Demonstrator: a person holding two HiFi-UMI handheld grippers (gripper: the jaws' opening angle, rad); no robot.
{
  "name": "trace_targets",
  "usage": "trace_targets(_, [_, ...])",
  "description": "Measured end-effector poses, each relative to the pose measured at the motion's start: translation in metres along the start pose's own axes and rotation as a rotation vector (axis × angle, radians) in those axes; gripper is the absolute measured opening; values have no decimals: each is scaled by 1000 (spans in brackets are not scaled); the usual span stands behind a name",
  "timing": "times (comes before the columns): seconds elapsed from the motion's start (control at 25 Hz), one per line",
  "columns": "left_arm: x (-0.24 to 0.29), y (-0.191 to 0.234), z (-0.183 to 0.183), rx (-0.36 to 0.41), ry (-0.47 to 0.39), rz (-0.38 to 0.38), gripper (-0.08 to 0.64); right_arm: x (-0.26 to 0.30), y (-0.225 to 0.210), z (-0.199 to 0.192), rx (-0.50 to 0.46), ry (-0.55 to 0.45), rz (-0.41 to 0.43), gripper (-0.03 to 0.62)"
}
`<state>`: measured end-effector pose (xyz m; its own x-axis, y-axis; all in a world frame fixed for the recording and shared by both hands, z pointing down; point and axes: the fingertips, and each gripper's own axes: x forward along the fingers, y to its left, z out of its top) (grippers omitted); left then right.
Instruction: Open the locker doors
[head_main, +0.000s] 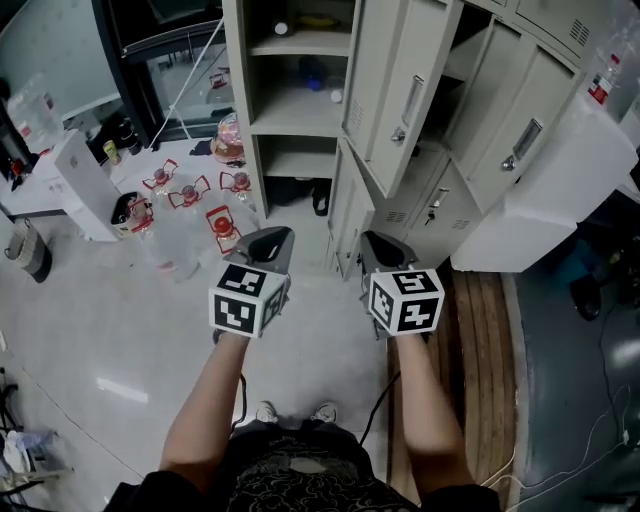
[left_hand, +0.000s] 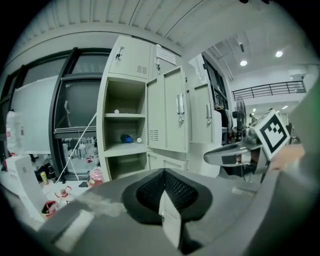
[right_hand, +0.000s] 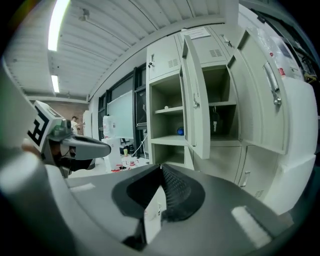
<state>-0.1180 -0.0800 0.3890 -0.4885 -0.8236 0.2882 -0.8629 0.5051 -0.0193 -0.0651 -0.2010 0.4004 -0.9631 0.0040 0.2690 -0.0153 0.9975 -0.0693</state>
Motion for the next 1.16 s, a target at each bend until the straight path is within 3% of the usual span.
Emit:
trace_targets(0.24, [-27, 24, 10, -3, 1, -36, 2, -12, 32, 36, 28, -47, -14, 0])
trace_targets(0.48, [-45, 26, 13, 14, 2, -77, 2, -23, 56, 49, 17, -78, -33, 0])
trace_targets(1.16, [-60, 44, 25, 29, -32, -54, 2, -29, 74, 61, -1, -98, -45, 0])
